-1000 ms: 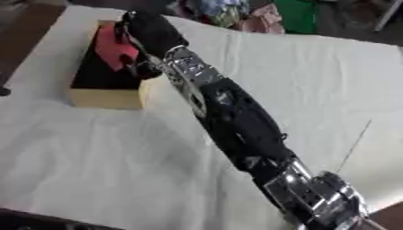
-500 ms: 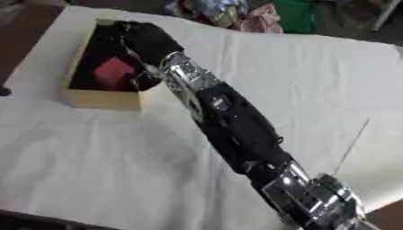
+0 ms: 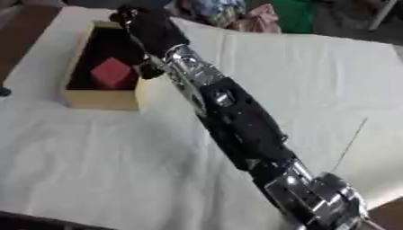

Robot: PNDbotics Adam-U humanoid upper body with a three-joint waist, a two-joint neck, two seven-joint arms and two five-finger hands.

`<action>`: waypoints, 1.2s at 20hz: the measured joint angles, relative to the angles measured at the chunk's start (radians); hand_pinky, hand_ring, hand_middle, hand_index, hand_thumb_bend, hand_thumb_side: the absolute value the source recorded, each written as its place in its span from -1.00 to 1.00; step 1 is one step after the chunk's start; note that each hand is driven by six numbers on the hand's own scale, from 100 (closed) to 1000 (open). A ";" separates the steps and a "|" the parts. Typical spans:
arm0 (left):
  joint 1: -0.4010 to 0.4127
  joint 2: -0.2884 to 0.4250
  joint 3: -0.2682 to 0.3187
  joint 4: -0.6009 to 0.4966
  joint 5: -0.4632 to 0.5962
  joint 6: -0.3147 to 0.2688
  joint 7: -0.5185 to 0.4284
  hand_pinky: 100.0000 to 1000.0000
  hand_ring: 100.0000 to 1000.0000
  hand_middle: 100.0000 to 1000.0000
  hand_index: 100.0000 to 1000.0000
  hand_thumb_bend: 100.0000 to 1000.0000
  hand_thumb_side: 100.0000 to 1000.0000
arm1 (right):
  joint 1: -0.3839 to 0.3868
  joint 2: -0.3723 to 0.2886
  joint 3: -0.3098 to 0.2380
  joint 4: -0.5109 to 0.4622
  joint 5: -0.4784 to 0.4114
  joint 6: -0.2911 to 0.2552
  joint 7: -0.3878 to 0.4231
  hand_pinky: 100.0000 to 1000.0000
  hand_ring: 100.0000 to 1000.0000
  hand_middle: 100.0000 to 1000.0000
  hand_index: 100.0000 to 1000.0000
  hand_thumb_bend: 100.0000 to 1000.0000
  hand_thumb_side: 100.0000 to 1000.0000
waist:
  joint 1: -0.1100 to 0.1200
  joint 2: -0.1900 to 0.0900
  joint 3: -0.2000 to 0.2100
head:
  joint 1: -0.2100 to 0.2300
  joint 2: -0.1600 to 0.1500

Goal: Pick up objects on the table and place them in the box.

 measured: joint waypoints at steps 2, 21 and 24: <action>0.003 0.000 0.000 0.000 0.000 0.000 0.000 1.00 0.39 0.26 0.57 -1.00 -0.95 | -0.004 -0.018 -0.004 -0.023 -0.025 0.019 -0.006 0.40 0.60 0.64 0.79 -0.39 -1.00 | 0.000 -0.002 -0.002 | 0.003 0.000; 0.042 0.000 0.020 0.006 -0.024 0.001 0.022 1.00 0.40 0.26 0.57 -1.00 -0.94 | 0.110 -0.309 -0.038 -0.232 -0.177 0.036 0.107 0.68 0.76 0.77 0.83 -0.27 -0.98 | -0.001 -0.014 -0.082 | 0.077 0.000; 0.049 0.000 0.021 0.007 -0.027 0.000 0.024 1.00 0.40 0.26 0.57 -1.00 -0.93 | 0.150 -0.381 -0.046 -0.282 -0.213 0.031 0.123 0.68 0.74 0.76 0.82 -0.24 -0.93 | -0.001 -0.015 -0.087 | 0.082 0.000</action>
